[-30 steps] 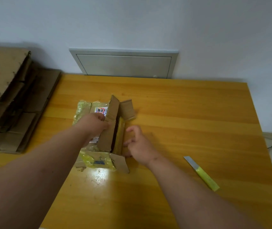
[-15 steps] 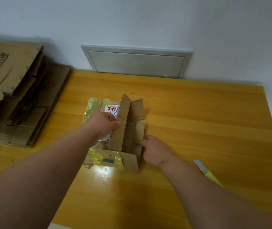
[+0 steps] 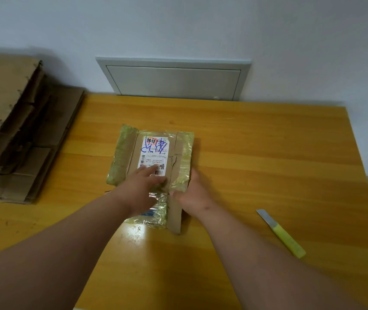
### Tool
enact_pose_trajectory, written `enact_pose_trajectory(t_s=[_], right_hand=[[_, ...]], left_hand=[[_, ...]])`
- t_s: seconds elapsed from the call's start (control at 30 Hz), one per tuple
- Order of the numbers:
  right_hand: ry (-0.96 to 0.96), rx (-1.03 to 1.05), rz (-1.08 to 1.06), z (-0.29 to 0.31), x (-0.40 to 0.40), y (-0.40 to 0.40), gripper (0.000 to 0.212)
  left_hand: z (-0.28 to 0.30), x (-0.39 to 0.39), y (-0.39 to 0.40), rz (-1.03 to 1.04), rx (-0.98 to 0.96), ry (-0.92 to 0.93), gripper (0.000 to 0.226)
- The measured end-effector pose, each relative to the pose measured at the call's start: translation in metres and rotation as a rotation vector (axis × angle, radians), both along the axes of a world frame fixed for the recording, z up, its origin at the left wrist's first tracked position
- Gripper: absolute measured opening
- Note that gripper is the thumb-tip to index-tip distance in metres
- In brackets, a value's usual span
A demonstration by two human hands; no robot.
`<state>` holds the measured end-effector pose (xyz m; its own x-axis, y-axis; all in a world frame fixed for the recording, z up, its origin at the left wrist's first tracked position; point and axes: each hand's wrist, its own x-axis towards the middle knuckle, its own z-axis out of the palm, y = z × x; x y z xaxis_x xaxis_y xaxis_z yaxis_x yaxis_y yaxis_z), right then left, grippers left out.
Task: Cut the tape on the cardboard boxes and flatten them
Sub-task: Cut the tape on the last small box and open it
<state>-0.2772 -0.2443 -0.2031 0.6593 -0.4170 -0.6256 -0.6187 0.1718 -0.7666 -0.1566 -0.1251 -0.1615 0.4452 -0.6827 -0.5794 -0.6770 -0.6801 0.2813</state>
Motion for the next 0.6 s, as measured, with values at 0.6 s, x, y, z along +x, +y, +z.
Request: enact_pose_trajectory(t_s=[0.6], right_hand=[[-0.059, -1.026, 0.246, 0.012, -0.011, 0.018, 0.075]], left_hand=[[-0.07, -0.012, 0.021, -0.165, 0.009, -0.257, 0.073]])
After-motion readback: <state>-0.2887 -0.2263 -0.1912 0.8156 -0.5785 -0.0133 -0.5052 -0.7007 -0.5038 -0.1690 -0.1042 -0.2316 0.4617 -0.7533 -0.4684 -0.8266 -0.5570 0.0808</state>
